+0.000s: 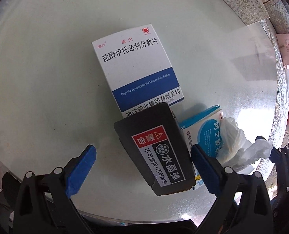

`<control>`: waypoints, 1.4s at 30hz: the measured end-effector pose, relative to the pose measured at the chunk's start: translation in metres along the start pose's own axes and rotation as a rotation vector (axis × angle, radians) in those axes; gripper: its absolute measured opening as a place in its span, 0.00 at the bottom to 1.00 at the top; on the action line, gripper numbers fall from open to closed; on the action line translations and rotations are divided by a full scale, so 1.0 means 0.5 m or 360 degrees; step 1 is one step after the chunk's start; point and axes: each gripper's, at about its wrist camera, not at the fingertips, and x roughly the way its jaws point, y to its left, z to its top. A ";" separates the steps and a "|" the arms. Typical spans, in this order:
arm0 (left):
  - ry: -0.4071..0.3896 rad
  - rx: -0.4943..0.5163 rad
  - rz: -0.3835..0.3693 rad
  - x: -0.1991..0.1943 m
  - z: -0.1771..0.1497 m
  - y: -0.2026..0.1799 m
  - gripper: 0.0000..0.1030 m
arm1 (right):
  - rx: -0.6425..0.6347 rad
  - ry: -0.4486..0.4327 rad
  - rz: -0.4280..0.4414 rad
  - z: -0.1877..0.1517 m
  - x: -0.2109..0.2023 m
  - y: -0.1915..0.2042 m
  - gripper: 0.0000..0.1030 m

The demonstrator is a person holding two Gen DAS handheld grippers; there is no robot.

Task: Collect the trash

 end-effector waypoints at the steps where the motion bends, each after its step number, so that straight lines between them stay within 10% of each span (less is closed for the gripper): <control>1: 0.0014 -0.0018 -0.0026 0.008 -0.001 0.005 0.92 | -0.0008 0.0001 -0.0002 0.001 0.003 0.003 0.91; 9: -0.0055 -0.0027 -0.0005 0.011 -0.007 0.008 0.92 | -0.0074 -0.0018 -0.0054 0.005 0.031 0.033 0.91; 13: -0.0053 -0.0019 0.0028 0.016 -0.008 -0.001 0.92 | -0.0098 0.0005 -0.0036 0.001 0.043 0.049 0.65; 23: -0.0036 -0.0091 0.0048 -0.006 -0.005 -0.006 0.87 | -0.0068 0.0005 -0.0042 -0.025 0.052 0.042 0.56; 29: -0.0006 -0.0049 0.0106 -0.033 0.011 -0.007 0.55 | -0.0072 0.0012 -0.0049 -0.030 0.058 0.049 0.49; 42: 0.0032 0.0214 0.0203 -0.006 0.033 -0.078 0.55 | -0.0054 0.0002 -0.0119 -0.013 0.049 0.086 0.36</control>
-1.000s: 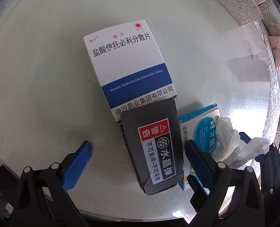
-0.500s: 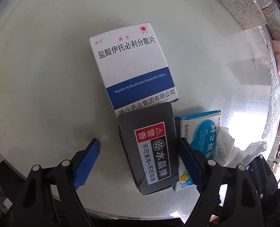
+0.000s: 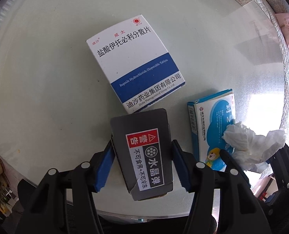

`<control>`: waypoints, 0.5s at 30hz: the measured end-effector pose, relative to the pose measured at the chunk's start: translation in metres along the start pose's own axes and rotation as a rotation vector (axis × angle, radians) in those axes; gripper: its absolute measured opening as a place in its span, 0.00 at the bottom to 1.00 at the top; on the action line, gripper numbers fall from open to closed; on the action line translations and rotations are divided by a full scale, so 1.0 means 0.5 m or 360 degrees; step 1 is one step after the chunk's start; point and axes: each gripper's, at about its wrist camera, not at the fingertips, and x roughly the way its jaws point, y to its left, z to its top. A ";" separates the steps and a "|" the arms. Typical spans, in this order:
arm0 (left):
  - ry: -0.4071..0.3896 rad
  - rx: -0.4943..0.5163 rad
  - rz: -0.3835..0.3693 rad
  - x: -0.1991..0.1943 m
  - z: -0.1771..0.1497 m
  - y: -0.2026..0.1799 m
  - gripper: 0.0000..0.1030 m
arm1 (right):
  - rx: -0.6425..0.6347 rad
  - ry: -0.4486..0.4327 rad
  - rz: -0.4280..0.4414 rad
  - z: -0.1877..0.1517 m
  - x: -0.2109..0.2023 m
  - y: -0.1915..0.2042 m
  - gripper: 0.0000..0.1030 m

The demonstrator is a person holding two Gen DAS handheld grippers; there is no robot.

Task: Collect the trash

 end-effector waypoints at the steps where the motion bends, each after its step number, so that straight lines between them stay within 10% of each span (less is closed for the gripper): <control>1: -0.0001 0.0020 0.0005 0.004 0.000 -0.008 0.55 | -0.0002 -0.0005 -0.0002 0.001 -0.004 0.003 0.35; 15: -0.0037 0.0172 0.0039 -0.028 -0.034 -0.027 0.54 | 0.0007 -0.0016 -0.0097 -0.006 -0.061 -0.013 0.31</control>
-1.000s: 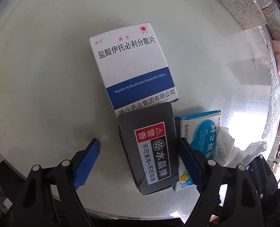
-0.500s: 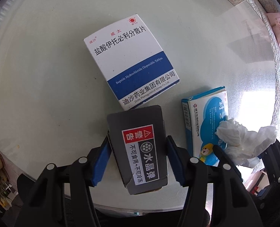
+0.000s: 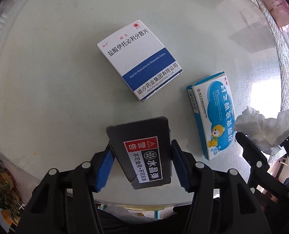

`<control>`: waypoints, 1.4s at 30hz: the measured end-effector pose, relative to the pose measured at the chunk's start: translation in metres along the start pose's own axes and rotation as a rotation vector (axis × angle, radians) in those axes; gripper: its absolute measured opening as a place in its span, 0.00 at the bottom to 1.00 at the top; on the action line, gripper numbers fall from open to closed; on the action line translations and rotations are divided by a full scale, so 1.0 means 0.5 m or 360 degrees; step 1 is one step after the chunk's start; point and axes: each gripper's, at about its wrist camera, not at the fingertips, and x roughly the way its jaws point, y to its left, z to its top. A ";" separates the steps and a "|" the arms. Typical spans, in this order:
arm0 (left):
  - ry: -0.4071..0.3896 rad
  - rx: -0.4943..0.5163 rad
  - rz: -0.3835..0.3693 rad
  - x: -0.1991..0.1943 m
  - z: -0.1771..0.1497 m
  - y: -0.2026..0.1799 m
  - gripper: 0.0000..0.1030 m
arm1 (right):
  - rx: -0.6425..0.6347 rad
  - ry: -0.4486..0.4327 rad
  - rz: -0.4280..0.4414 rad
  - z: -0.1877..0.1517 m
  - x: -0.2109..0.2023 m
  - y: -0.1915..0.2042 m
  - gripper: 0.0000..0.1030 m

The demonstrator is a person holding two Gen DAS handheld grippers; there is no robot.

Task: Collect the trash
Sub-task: 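Carry the black box and tissue with both tools over the trash bin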

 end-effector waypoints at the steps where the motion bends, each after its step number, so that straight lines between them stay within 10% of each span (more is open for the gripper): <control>1: 0.0004 0.0011 -0.0014 -0.002 0.000 -0.003 0.54 | 0.0004 -0.0003 -0.0007 -0.001 -0.003 0.002 0.31; 30: -0.0172 0.0306 0.0001 -0.178 -0.175 -0.002 0.53 | 0.0067 -0.0076 -0.0118 -0.109 -0.171 0.093 0.31; 42: -0.0152 0.0427 -0.0017 -0.118 -0.308 0.011 0.53 | 0.0056 -0.0083 -0.0096 -0.227 -0.198 0.213 0.31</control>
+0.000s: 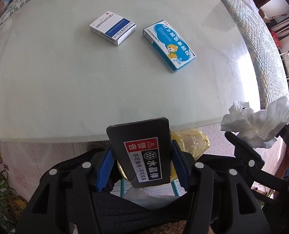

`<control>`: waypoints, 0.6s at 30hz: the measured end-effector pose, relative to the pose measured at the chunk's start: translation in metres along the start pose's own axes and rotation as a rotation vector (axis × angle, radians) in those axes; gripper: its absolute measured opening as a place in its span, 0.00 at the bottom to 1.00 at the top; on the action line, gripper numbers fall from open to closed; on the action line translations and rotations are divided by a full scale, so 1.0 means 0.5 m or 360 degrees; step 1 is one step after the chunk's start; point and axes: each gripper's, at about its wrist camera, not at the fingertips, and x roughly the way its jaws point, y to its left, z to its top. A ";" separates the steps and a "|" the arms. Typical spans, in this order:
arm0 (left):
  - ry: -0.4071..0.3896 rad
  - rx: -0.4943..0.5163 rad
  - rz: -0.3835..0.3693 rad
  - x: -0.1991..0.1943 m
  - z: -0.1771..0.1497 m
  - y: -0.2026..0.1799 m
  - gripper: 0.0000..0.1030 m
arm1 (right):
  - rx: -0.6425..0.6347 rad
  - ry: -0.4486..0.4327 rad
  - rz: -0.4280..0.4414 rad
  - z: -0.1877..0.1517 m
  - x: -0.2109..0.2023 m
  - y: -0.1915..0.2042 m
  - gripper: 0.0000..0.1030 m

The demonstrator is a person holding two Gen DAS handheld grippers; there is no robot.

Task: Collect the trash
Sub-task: 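Carry the black box and tissue with both tools over the trash bin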

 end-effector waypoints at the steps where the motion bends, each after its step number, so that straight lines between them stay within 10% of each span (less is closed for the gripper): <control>1: 0.0000 0.0012 0.0007 0.006 -0.011 0.000 0.53 | -0.0002 0.0002 -0.0001 -0.010 0.002 0.011 0.31; 18: 0.0125 0.0104 -0.0036 0.185 -0.137 -0.004 0.53 | 0.0034 0.0089 0.0077 -0.135 0.115 0.111 0.31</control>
